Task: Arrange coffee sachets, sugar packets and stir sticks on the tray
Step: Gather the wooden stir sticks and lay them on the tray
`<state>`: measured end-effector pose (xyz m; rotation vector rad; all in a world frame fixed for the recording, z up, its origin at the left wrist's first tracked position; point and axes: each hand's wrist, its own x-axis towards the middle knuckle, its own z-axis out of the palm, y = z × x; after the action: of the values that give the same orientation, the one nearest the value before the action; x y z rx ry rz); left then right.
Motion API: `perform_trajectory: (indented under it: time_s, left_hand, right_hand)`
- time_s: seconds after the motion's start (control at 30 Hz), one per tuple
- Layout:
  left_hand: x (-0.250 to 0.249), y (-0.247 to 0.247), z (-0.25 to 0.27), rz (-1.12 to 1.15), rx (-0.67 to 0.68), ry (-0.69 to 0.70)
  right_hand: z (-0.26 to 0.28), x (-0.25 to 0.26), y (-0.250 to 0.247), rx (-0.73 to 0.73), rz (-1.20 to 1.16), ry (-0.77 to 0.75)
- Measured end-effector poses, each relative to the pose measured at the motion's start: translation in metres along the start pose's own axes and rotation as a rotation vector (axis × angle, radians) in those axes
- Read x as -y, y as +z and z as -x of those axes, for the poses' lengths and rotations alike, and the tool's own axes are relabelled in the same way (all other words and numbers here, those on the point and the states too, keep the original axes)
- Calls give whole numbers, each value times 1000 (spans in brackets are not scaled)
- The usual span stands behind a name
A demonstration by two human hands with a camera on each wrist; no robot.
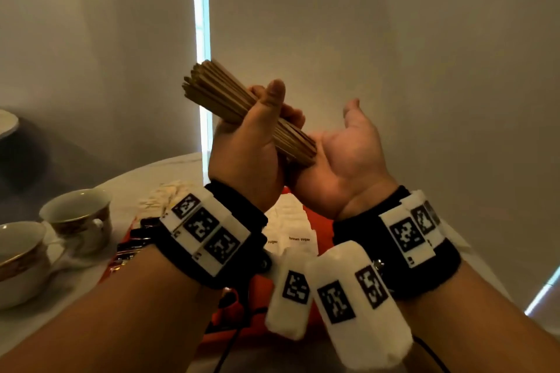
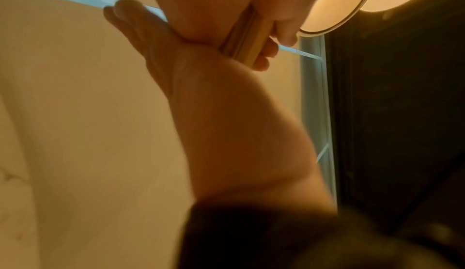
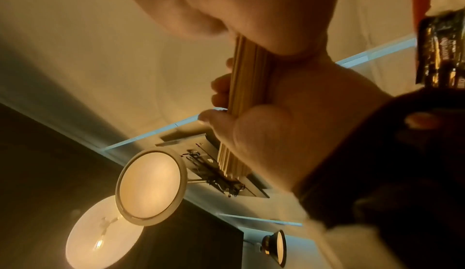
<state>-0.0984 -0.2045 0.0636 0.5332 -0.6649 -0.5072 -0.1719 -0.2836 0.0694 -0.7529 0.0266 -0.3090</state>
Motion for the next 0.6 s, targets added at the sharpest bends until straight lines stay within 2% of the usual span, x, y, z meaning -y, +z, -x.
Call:
perform_trajectory:
  time_s: [0.17,0.23,0.37,0.5,0.6]
  left_hand:
    - [-2,0,-6,24,-39,43]
    - [3,3,0,-6,-34,22]
    - [6,2,3,-107,7,39]
    - [3,1,3,-116,2,69]
    - [13,4,8,-129,28,23]
  right_hand:
    - [-6,7,-4,-234,-50,13]
    - [-6,6,-4,-203,-86,3]
    - [-5,5,-7,-134,-13,12]
    - [-11,5,-13,-276,2,-13]
    - [-8,0,-10,-255,-47,5]
